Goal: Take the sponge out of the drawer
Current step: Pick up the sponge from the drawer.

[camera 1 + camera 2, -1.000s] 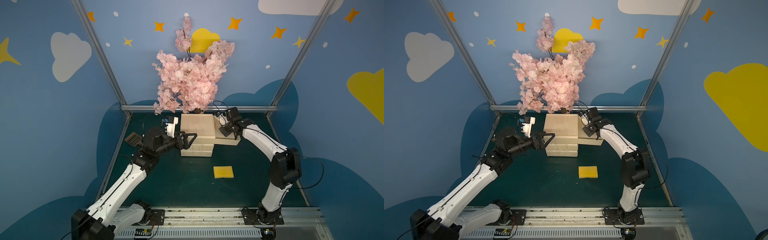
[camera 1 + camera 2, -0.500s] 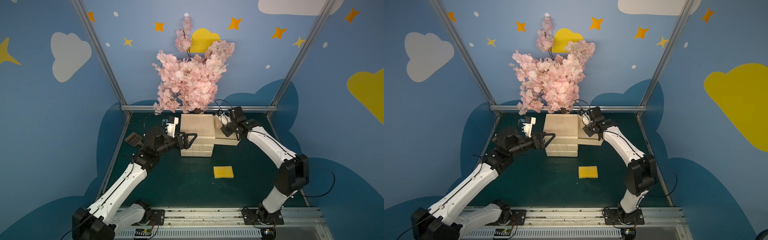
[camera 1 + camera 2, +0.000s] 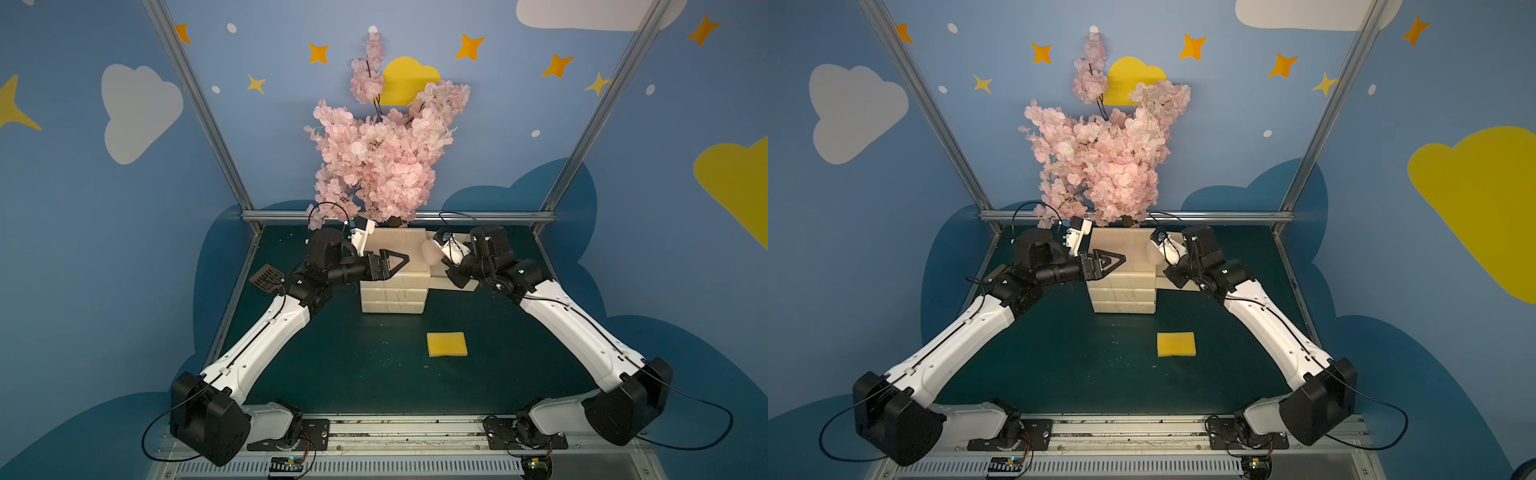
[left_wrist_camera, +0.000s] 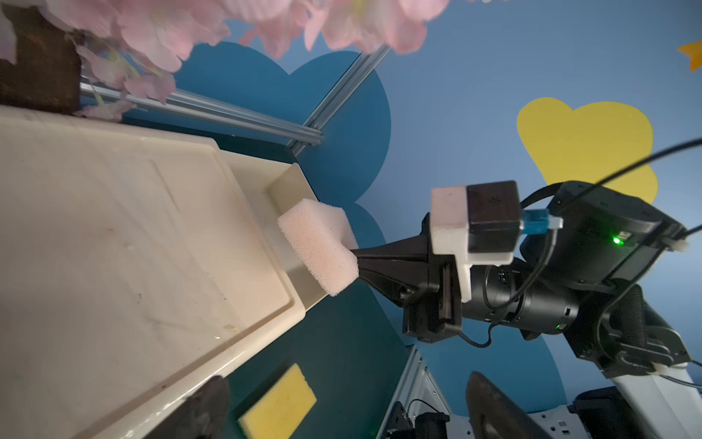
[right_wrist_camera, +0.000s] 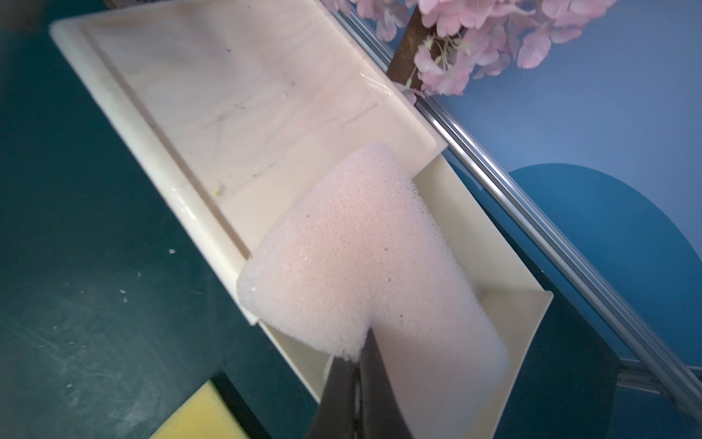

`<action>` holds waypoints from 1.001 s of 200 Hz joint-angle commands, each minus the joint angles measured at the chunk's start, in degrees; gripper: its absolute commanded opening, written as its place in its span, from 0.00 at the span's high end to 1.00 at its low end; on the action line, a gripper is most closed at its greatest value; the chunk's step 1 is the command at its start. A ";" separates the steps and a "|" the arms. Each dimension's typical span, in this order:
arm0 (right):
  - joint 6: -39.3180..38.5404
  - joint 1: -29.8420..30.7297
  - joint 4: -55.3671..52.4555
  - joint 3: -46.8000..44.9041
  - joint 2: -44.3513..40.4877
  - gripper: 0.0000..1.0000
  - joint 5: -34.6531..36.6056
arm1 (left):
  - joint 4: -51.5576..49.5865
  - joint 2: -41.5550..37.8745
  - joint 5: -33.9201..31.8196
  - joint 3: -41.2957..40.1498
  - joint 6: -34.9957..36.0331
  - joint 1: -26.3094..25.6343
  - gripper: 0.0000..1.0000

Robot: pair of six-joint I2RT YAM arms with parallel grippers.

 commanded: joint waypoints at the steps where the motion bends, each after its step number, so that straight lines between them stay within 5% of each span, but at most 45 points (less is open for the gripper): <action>1: 0.40 1.47 1.70 -0.82 -4.25 1.00 -3.71 | 0.66 1.99 5.44 1.42 -3.72 0.06 0.05; 110: -1.64 9.25 2.44 0.83 -3.48 1.00 0.10 | 4.29 7.99 7.17 4.94 -6.66 -3.90 0.13; 169: -1.64 10.48 4.33 0.49 -4.58 1.00 1.24 | 0.42 7.24 3.08 4.79 -4.27 -4.09 0.49; 185: -1.43 10.76 4.22 0.29 -4.99 1.00 0.40 | 0.45 7.40 3.02 4.75 -4.14 -3.98 0.63; 200: -0.89 10.97 3.83 0.48 -4.90 0.89 1.08 | 0.16 7.48 3.11 5.02 -3.36 -3.98 0.83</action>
